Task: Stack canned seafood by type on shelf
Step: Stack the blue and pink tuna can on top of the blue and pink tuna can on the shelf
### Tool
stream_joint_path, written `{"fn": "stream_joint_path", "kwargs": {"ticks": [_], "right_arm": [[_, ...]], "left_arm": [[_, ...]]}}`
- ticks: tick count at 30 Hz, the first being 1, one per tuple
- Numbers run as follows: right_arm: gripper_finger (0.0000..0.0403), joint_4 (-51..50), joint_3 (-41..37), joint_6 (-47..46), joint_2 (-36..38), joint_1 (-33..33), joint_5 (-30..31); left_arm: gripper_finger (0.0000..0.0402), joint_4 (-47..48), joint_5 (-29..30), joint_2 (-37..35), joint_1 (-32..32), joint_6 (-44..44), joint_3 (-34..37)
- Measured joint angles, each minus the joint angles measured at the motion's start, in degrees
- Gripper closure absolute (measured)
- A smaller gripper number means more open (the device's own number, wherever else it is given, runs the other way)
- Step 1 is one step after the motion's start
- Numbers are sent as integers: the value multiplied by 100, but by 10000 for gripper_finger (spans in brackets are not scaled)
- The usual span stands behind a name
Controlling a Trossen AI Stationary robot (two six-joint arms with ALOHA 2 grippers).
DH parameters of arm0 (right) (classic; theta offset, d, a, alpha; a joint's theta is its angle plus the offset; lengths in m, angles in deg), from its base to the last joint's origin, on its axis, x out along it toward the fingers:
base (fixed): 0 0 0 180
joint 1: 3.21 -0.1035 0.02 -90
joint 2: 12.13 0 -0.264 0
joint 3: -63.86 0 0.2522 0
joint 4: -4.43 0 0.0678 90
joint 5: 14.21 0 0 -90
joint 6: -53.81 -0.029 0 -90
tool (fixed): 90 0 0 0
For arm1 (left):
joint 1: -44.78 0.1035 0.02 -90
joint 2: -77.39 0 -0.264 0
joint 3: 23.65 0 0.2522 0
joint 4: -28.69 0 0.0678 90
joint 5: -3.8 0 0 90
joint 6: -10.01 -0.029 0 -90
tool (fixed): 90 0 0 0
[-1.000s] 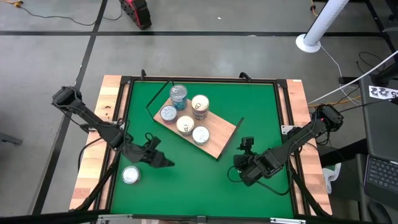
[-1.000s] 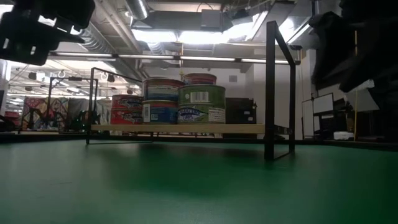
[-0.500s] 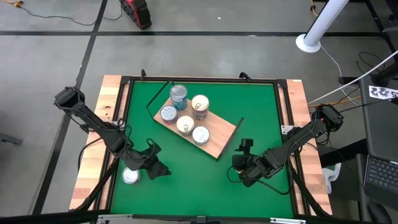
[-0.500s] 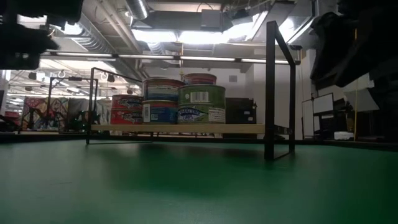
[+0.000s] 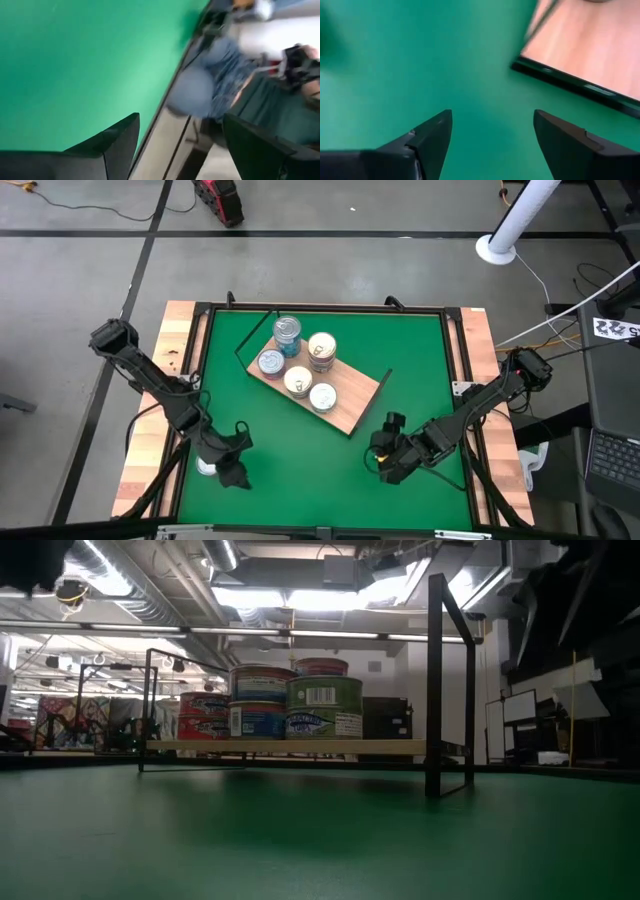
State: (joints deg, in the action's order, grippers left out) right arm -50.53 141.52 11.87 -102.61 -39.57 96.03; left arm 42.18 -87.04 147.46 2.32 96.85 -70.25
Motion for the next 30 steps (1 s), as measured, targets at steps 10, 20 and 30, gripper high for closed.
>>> {"fn": "stream_joint_path", "kwargs": {"ticks": [10, 20, 30], "right_arm": [[123, 90, 0, 38, -2, 0, -294], [123, 104, 0, -3, -2, 0, -298], [123, 205, 0, -426, -2, 0, -291]], "left_arm": [[190, 771, -1037, -2, -127, 1169, -2], [280, 1939, -2246, -74, -49, 1182, -4], [348, 3237, -2178, -376, -3, 441, -4]]}}
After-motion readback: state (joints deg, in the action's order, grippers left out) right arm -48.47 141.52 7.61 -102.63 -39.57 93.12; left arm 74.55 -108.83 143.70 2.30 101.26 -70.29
